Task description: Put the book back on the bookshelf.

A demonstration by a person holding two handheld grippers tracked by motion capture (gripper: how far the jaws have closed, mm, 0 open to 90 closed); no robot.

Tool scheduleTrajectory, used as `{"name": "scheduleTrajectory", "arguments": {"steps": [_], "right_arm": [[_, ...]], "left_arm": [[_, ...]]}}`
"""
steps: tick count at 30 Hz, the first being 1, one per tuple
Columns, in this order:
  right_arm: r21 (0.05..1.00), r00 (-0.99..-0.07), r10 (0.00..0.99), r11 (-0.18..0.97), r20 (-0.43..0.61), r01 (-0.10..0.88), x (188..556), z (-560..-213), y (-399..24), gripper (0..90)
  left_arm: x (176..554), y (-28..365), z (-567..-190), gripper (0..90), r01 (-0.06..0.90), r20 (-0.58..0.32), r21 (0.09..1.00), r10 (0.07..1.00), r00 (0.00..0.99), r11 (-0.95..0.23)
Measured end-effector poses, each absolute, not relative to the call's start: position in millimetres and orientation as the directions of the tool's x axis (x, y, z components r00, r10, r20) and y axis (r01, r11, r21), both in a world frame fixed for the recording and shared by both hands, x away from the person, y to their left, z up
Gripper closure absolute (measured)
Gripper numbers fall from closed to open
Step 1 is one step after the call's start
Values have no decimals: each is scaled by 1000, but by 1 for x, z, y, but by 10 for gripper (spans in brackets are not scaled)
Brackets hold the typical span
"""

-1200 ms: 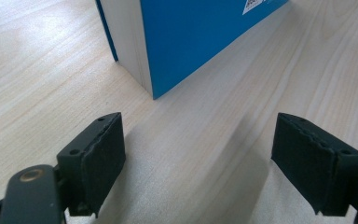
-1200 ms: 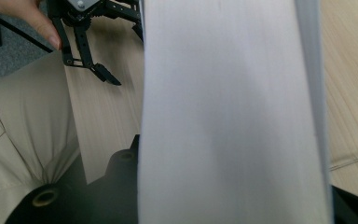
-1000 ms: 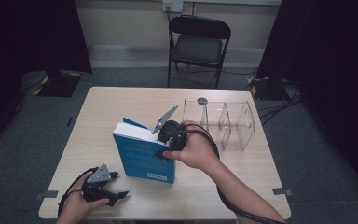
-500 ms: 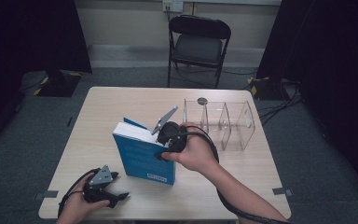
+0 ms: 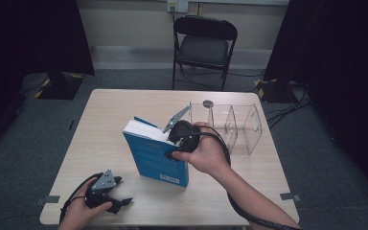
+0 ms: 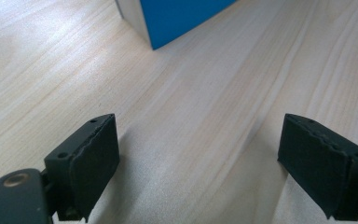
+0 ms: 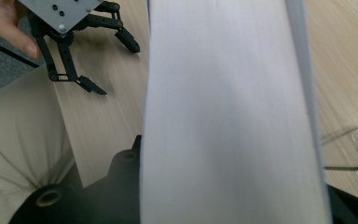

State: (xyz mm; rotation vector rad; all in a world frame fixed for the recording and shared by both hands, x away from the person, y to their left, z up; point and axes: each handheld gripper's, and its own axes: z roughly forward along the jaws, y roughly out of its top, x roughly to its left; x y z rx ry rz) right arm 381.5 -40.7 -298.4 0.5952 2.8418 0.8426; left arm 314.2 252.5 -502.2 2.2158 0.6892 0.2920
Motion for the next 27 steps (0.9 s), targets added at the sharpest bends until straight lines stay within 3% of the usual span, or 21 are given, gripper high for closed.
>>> {"name": "scheduleTrajectory", "arguments": {"steps": [13,21,27], "right_arm": [[575,-897,441,731,13,367,375,-311,-62,611],[580,-888,459,724,-2,373,376,-304,-52,528],[557,-887,462,741,-16,376,379,-308,-45,550]], "left_arm": [[314,253,-502,119,381,-5,740,562,827,-554],[314,253,-502,119,388,-13,740,565,825,-549],[314,253,-502,119,382,-6,740,562,827,-554]]}}
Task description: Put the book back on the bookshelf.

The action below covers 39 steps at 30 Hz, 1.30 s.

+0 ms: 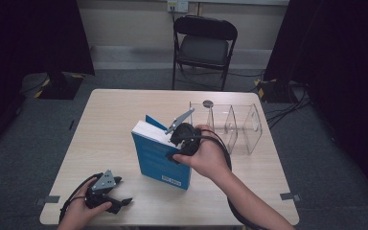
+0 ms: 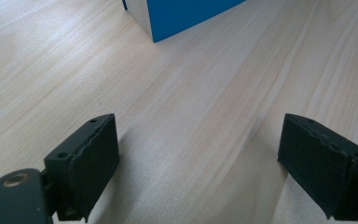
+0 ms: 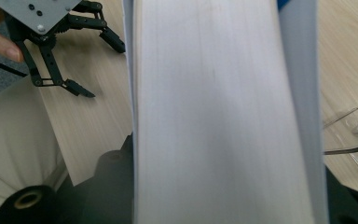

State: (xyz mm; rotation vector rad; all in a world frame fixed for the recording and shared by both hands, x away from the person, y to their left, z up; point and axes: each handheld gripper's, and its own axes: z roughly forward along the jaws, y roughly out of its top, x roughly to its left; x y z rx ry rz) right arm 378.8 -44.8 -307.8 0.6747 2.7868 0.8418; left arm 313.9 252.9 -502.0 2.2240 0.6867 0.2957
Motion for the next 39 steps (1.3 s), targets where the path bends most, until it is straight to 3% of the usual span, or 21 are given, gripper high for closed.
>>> {"name": "scheduleTrajectory", "arguments": {"steps": [10,24,39], "right_arm": [[558,-884,467,740,-26,375,381,-308,-46,548],[563,-874,484,730,-27,387,376,-308,-44,613],[594,-864,502,687,29,419,374,-306,-54,620]], "left_arm": [[314,253,-502,118,381,-5,739,561,828,-555],[314,253,-502,118,387,-13,740,565,825,-549],[314,252,-503,117,390,-17,744,567,823,-543]]}}
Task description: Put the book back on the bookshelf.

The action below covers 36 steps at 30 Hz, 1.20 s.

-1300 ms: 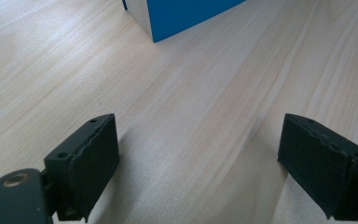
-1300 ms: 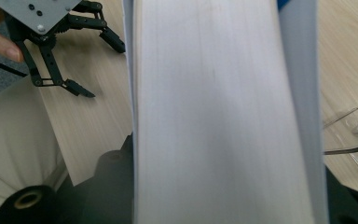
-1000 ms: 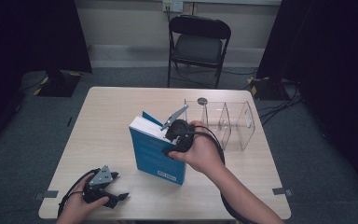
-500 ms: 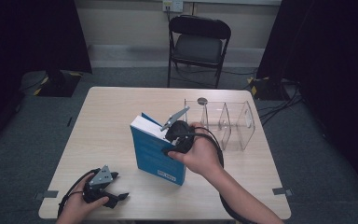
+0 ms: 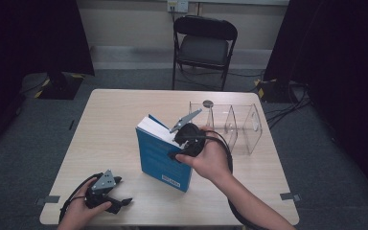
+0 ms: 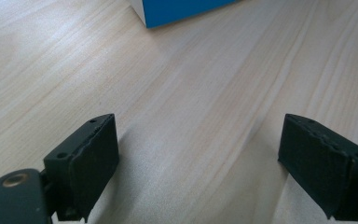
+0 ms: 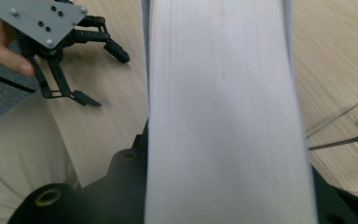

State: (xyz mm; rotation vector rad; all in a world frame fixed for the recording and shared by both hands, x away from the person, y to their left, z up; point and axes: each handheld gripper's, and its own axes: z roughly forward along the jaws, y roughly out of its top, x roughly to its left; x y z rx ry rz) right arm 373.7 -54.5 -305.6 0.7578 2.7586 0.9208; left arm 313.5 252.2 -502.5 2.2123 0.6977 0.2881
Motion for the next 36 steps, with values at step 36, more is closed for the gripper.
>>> {"name": "scheduleTrajectory", "arguments": {"steps": [36], "right_arm": [[598,-781,622,602,63,529,360,-265,-143,620]], "left_arm": [[314,252,-502,102,381,-8,738,557,831,-558]]}}
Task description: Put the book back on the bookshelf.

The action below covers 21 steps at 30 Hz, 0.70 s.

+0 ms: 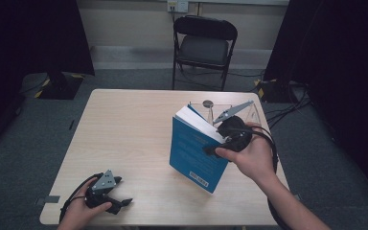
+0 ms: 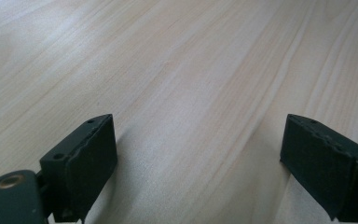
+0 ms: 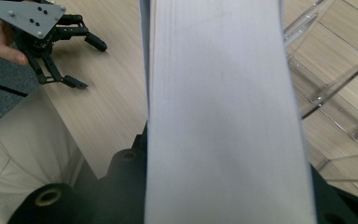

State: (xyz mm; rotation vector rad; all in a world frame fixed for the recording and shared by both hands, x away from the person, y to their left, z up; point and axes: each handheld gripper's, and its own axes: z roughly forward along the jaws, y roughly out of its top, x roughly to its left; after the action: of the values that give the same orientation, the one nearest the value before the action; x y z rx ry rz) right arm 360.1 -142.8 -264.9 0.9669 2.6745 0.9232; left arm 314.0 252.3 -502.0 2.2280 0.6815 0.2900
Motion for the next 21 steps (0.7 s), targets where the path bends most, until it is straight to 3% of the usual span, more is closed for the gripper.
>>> {"name": "scheduleTrajectory", "arguments": {"steps": [21], "right_arm": [[584,-722,690,565,54,583,360,-263,-190,620]], "left_arm": [[314,252,-502,85,376,-6,735,549,835,-565]]}}
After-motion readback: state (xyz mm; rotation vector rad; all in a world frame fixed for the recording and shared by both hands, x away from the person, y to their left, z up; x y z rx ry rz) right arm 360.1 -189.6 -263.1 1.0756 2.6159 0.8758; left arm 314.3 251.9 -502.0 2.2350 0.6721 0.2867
